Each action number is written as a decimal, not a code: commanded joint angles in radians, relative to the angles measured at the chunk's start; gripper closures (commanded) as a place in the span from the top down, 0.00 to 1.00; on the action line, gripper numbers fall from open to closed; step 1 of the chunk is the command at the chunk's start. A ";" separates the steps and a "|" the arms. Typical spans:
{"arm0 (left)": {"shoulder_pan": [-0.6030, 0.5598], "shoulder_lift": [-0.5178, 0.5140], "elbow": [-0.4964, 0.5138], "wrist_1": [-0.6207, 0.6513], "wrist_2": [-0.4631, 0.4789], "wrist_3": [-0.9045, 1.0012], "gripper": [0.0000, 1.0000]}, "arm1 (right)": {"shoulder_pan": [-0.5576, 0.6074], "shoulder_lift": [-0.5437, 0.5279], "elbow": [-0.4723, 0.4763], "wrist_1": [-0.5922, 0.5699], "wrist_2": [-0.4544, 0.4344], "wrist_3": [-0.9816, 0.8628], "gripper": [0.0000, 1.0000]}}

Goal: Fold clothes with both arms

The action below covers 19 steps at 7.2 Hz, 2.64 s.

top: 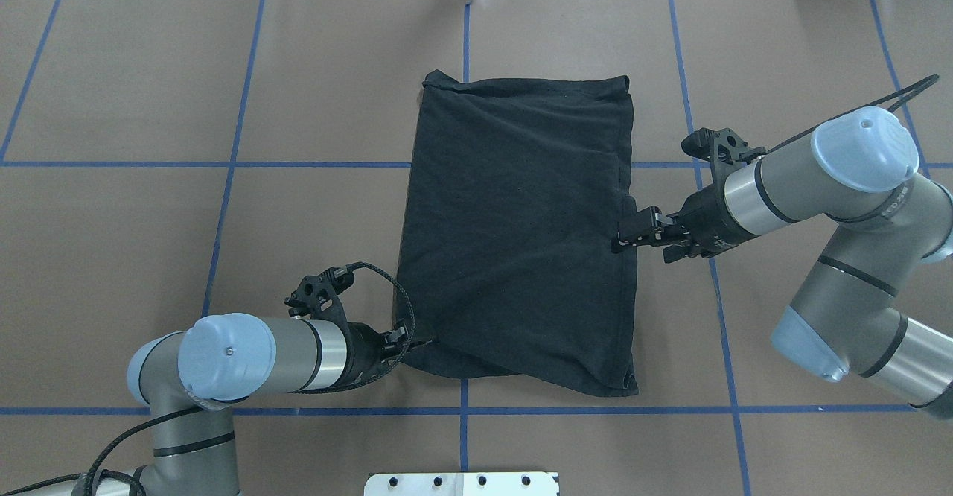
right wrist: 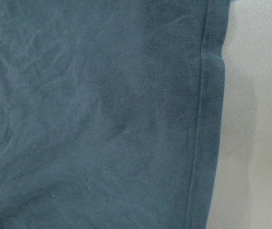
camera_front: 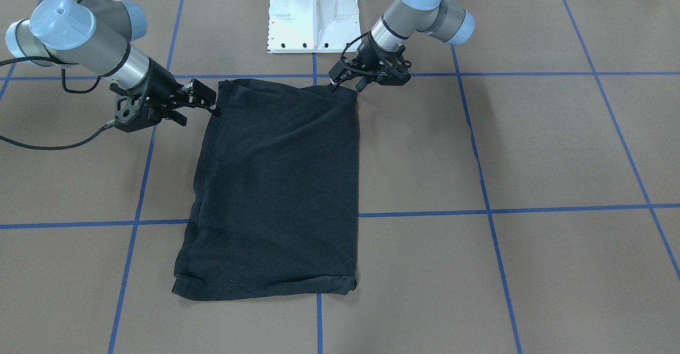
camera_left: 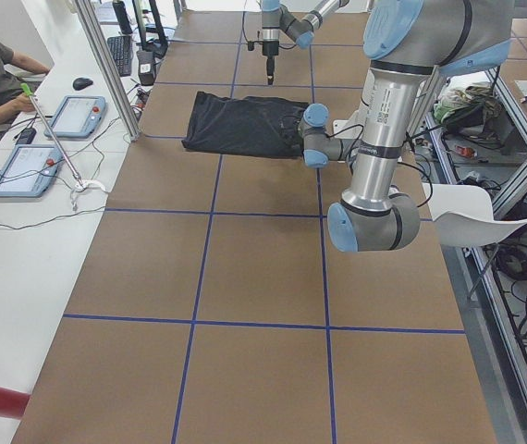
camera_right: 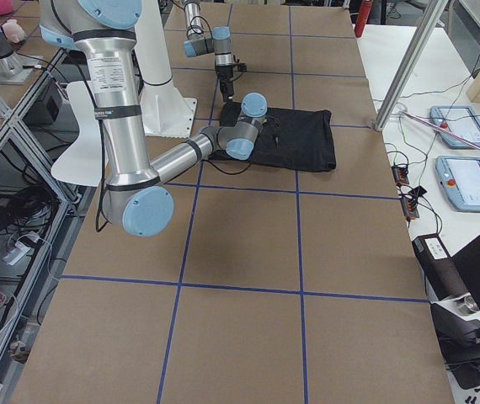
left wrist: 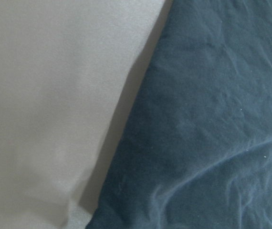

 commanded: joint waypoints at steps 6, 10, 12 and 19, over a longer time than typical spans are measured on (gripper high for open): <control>0.000 -0.011 0.018 0.005 0.003 0.001 0.92 | 0.003 0.006 -0.017 0.000 0.003 -0.003 1.00; 0.000 -0.028 0.032 0.005 0.003 0.002 0.91 | 0.010 0.006 -0.017 0.008 0.006 -0.002 1.00; -0.003 -0.060 0.057 0.007 0.003 -0.003 0.54 | 0.013 0.005 -0.017 0.008 0.008 -0.002 1.00; -0.070 -0.051 -0.127 0.121 -0.055 -0.075 0.00 | -0.069 0.003 0.021 0.029 -0.059 0.326 1.00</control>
